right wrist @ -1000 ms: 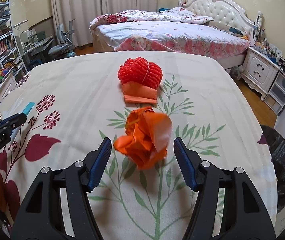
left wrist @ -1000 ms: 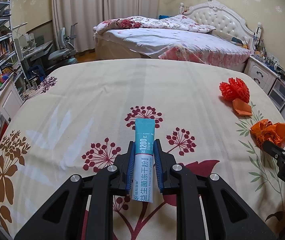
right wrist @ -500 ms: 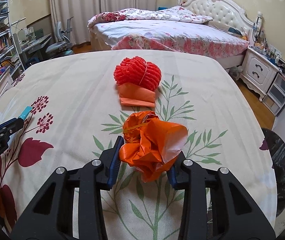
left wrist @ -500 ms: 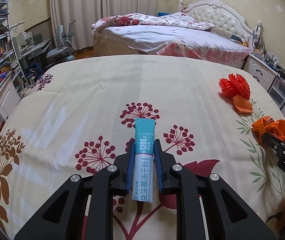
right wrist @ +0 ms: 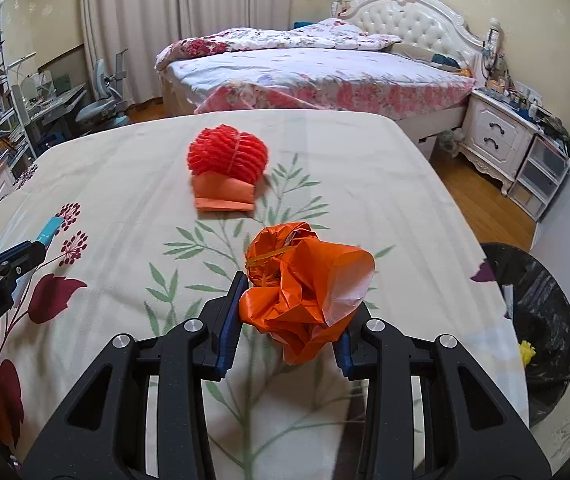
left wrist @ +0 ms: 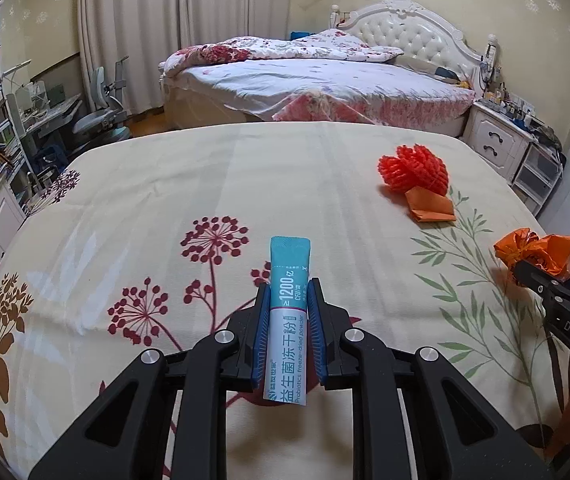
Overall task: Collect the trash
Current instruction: 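Grasp the orange plastic bag with the right gripper and lift it, then carry the teal packet and orange bag over the black bin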
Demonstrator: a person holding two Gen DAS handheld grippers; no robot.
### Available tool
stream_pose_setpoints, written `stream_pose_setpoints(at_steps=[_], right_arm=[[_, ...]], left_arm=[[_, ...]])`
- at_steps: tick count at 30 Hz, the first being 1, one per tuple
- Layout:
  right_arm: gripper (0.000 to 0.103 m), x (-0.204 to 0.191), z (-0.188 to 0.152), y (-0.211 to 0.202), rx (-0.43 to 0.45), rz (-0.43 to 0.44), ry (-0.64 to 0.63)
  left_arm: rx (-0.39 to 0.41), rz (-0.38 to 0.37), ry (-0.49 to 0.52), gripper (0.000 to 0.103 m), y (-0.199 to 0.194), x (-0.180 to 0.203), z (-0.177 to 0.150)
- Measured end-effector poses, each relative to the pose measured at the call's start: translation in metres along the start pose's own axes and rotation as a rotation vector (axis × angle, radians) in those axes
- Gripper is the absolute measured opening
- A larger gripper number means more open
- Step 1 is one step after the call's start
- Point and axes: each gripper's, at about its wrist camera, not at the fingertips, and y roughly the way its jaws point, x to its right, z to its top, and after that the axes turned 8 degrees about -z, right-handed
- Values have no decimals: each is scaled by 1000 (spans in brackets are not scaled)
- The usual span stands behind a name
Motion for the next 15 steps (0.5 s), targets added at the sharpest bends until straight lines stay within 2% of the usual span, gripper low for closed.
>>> stream_pose_setpoints(at_steps=[15], right_arm=[[37, 82, -12, -15, 32, -107, 143]], left_arm=[[26, -129, 137, 20, 5, 99, 12]])
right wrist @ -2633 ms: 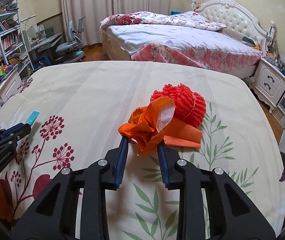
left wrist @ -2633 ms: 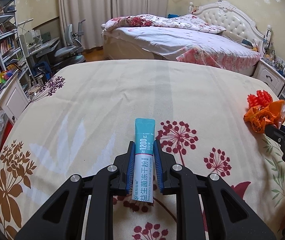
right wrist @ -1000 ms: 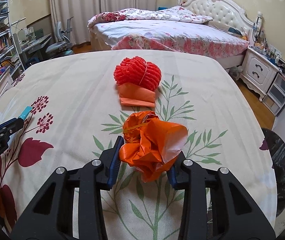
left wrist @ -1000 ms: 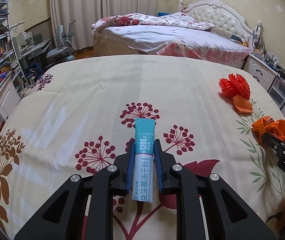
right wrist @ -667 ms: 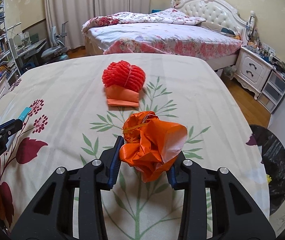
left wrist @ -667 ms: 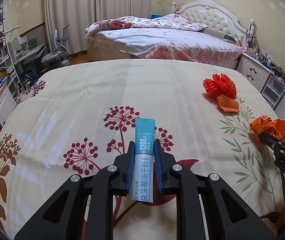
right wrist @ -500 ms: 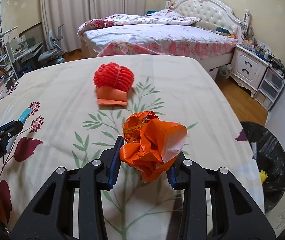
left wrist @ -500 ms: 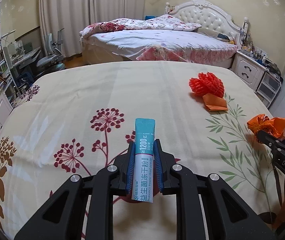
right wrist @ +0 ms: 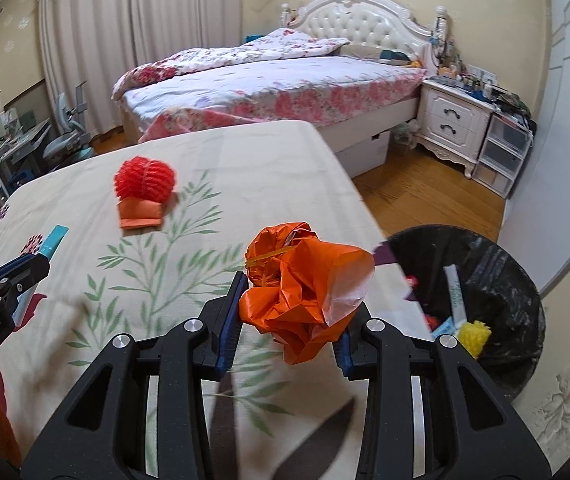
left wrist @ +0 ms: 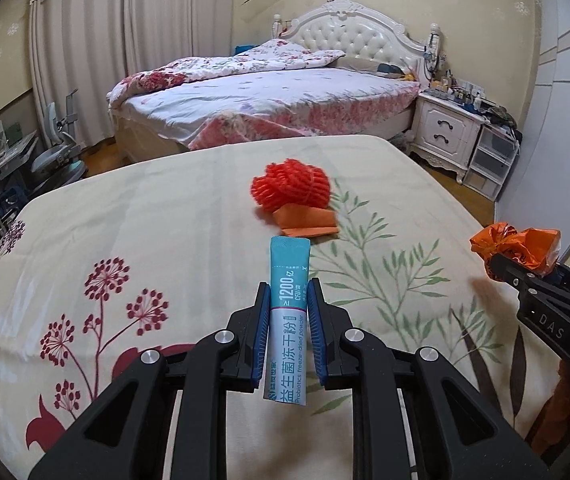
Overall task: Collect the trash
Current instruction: 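Carry the teal packet and orange bag over the black bin, then open both grippers over the bin to drop packet and bag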
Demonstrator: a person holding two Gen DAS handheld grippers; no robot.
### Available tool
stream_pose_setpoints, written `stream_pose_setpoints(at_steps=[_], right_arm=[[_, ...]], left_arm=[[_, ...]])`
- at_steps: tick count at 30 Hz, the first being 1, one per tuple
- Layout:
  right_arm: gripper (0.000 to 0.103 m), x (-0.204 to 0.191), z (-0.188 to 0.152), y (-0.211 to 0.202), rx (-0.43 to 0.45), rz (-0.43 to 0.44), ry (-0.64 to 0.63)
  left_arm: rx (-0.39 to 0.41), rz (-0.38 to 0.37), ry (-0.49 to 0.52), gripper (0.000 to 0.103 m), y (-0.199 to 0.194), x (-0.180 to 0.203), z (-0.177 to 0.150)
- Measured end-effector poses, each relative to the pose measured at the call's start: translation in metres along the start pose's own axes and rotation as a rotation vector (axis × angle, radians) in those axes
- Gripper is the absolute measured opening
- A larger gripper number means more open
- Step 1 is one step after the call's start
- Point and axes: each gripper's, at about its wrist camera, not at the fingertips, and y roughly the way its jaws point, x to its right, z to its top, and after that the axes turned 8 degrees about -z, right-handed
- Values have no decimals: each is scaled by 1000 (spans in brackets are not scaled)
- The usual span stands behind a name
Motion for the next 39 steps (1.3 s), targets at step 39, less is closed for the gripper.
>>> stream_pose_setpoints(at_steps=[39], right_arm=[[37, 167, -3, 53, -51, -274, 292]], left_arm=[[-45, -274, 300, 20, 114, 204, 58]])
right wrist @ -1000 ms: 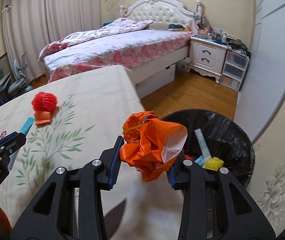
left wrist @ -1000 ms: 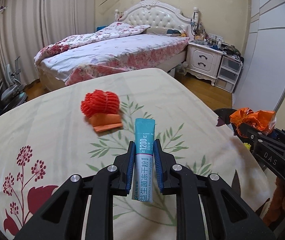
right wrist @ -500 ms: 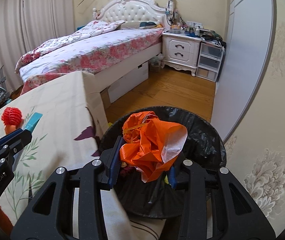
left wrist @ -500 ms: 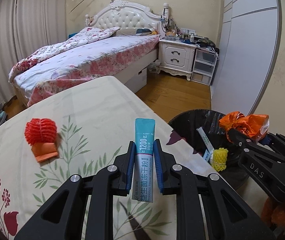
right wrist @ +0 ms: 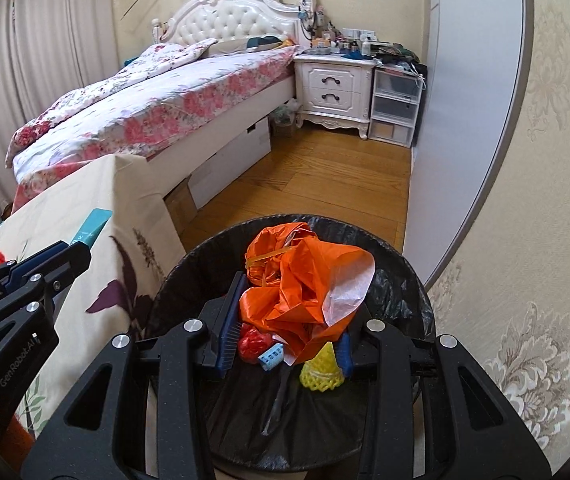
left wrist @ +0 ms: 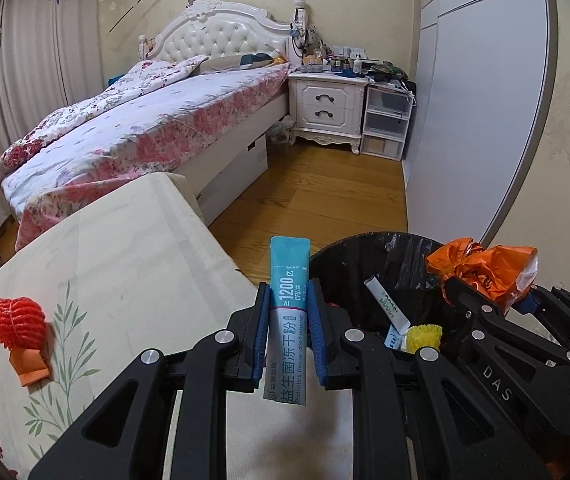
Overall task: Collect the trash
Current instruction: 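Open both grippers over the bin to drop packet and bag, then move both grippers back over the red lantern on the table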
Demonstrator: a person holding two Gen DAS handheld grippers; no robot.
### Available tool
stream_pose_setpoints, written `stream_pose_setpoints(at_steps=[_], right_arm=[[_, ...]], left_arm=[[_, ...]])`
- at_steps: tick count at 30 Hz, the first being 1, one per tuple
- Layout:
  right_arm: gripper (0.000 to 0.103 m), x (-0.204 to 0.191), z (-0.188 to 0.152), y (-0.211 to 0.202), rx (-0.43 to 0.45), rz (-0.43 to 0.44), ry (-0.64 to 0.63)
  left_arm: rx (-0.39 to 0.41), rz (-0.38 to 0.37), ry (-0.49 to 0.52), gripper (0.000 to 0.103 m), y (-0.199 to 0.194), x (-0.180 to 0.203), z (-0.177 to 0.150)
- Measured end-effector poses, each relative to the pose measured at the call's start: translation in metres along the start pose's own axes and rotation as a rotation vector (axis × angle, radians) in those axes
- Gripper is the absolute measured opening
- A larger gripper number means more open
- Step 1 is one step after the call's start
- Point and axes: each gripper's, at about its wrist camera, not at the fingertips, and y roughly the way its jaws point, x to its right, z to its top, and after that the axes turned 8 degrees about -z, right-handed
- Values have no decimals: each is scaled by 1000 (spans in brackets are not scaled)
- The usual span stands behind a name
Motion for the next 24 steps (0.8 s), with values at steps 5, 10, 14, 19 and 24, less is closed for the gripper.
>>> stream_pose_setpoints(at_steps=[5, 10, 14, 19, 24], right_arm=[[37, 9, 4, 14, -17, -19, 24], [38, 16, 1, 24, -38, -25, 36], [39, 21, 2, 31, -49, -27, 44], [55, 19, 3, 34, -47, -37, 46], [56, 23, 2, 33, -42, -50, 50]], left_arm=[[-14, 0, 12, 20, 19, 5, 8], [-36, 1, 23, 20, 34, 9, 10], [-61, -1, 22, 20, 42, 11, 8], [-87, -6, 16, 31, 49, 11, 9], [-78, -3, -7, 54, 47, 9, 9]])
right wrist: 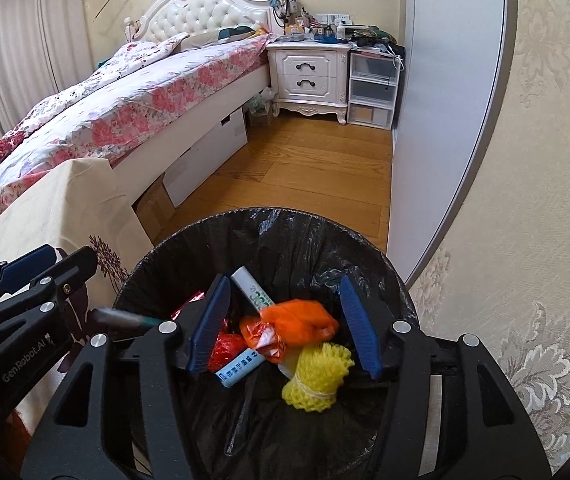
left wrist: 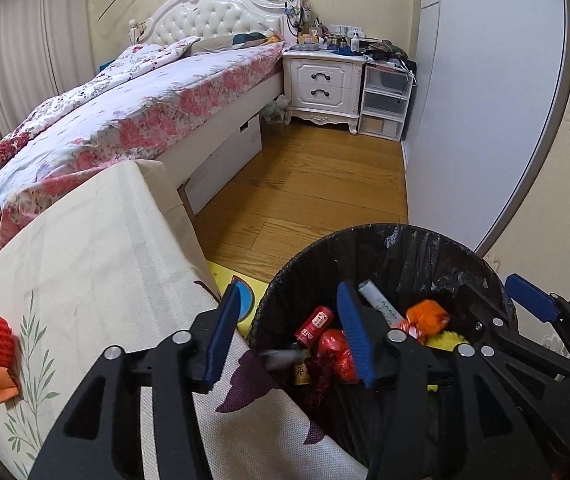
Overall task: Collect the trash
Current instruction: 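Move both grippers back over the red lantern on the table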
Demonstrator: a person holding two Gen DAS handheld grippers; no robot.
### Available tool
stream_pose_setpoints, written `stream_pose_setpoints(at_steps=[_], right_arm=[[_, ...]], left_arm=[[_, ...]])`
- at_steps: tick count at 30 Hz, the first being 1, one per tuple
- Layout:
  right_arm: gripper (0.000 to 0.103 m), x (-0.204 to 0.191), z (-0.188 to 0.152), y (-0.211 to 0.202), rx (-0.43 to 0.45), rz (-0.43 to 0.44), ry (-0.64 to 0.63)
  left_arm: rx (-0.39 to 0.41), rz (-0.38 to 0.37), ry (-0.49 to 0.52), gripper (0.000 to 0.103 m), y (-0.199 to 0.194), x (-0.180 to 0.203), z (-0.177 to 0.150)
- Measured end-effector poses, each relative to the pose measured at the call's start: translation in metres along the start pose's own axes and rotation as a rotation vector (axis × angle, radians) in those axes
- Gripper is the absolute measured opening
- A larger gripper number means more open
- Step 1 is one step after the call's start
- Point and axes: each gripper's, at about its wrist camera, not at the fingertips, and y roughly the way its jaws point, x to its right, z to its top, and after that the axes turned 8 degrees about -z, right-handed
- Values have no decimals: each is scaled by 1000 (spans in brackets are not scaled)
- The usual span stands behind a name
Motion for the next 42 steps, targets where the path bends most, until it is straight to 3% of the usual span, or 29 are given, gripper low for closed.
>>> stream_pose_setpoints(at_steps=[6, 18, 35, 42], right_arm=[[57, 2, 1, -2, 4, -4, 1], [58, -19, -7, -24, 13, 39, -47], [59, -115, -22, -62, 14, 226, -215], [60, -156, -29, -68, -2, 275, -295]], left_arm=[[11, 9, -11, 65, -7, -5, -2], [18, 66, -73, 68, -37, -40, -23], [16, 278, -281, 70, -95, -140, -79], [-3, 295, -356, 72, -99, -169, -89]])
